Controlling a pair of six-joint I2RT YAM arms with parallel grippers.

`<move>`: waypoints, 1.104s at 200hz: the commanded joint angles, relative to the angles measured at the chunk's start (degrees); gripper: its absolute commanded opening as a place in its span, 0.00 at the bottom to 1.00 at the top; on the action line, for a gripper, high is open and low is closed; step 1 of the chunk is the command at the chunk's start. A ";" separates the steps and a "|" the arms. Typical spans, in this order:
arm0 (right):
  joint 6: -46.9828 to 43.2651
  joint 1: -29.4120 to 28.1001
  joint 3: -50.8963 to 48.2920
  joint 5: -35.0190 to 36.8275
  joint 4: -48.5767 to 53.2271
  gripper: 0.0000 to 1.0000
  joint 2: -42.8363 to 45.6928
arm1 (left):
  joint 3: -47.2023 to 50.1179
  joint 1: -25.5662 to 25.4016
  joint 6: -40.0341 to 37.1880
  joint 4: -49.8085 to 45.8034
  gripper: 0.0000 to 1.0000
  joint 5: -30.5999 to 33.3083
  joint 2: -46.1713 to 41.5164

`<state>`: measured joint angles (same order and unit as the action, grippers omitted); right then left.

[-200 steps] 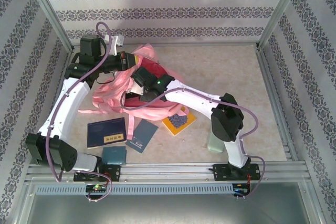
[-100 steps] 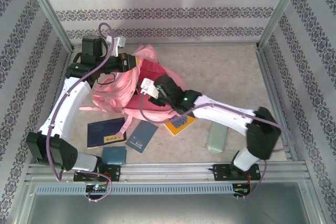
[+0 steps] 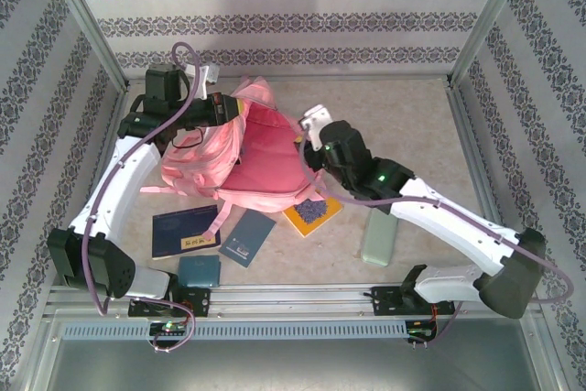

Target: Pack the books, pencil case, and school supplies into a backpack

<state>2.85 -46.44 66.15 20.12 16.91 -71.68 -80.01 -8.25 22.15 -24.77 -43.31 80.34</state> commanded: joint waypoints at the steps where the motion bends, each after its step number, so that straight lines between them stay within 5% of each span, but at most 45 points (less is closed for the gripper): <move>1: 17.03 4.91 0.20 -4.85 12.67 0.53 1.18 | 1.52 -0.26 4.11 9.29 0.00 0.94 -2.45; 50: 37.35 12.87 -7.93 -0.18 32.53 0.98 3.84 | 3.57 -0.27 3.55 8.72 0.00 3.10 -5.42; 117: 48.53 24.44 -24.21 -2.55 35.48 0.98 8.10 | 5.57 -0.27 3.52 10.01 0.00 2.26 -6.69; 185: 42.52 25.59 -28.34 -15.45 27.30 0.98 2.86 | 5.83 -0.28 3.07 9.48 0.00 2.31 -7.30; 221: 42.51 24.61 -28.94 -15.99 25.96 0.98 1.33 | 5.90 -0.29 3.27 9.61 0.00 1.92 -7.04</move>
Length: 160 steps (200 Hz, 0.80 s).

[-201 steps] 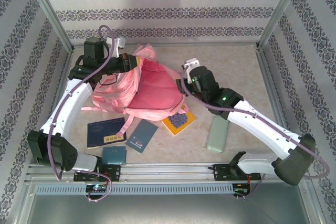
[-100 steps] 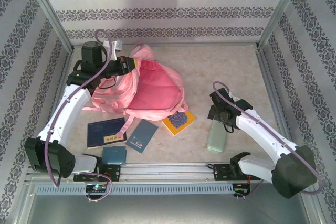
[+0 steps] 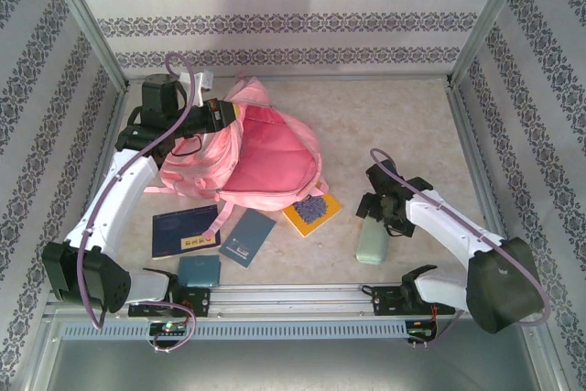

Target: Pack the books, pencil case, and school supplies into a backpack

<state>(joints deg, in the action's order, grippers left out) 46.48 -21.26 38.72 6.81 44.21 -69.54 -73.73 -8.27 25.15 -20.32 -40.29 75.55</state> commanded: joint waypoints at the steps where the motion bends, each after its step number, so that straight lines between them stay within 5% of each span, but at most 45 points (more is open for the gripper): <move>1: -1.17 -0.64 -1.57 -2.72 -1.41 0.98 -0.84 | -0.37 -0.26 0.31 5.18 0.00 -1.10 -2.25; 160: -3.62 -2.45 -1.19 -5.30 1.90 0.98 0.10 | -0.97 -0.25 0.74 5.46 0.00 -2.24 -1.52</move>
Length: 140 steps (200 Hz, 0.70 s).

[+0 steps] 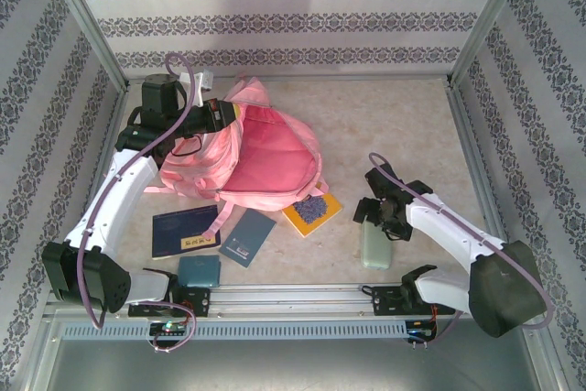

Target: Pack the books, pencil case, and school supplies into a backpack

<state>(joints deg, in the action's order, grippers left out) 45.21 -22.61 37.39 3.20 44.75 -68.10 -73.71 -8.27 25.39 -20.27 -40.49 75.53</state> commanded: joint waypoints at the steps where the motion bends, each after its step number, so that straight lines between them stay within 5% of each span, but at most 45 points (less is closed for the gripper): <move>1: -2.42 -1.11 0.14 -1.74 1.33 0.98 -1.43 | -0.99 -0.25 0.47 5.42 0.00 -2.05 -1.47; 57: -2.15 -3.25 -0.03 -3.63 -2.42 0.98 -6.17 | -1.53 -0.26 0.53 5.00 0.00 -1.97 -1.65; 140: 1.71 -2.23 2.05 -0.52 -0.40 0.64 0.51 | -12.79 -0.25 -4.58 -0.84 0.00 -1.66 4.61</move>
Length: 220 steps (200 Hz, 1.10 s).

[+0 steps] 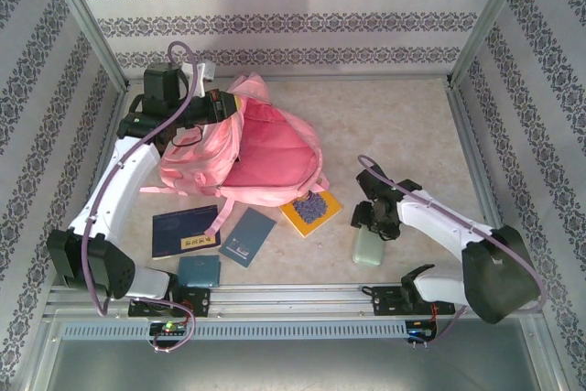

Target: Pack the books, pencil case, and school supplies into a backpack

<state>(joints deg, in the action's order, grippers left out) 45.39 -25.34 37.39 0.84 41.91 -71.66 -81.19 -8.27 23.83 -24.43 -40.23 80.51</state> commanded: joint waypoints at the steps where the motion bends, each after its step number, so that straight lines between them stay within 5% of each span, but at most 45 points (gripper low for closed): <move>1: 1.54 0.53 2.15 1.82 2.55 0.64 4.25 | -5.35 -0.21 -3.02 3.32 0.00 -1.94 -0.37; 48: -1.86 0.92 14.99 -0.21 6.17 0.61 11.56 | -7.22 -0.25 -4.59 3.63 0.00 -5.07 0.55; 79: -1.98 -0.19 24.96 -8.31 -2.41 0.59 10.67 | -5.56 -0.25 -4.08 5.46 0.00 -7.31 0.44; 175: 10.80 -12.73 56.64 -15.97 -17.17 0.61 -28.37 | -3.14 -0.25 -3.64 6.15 0.00 -6.20 -3.14; 220: 17.84 -14.56 60.08 -15.58 -25.54 0.64 -39.49 | -3.27 -0.25 -2.39 6.98 0.00 -5.96 -2.95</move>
<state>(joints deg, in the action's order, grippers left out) 56.73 -39.11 94.72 -14.02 25.17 -106.72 -83.13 -8.23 21.26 -26.55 -43.07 81.28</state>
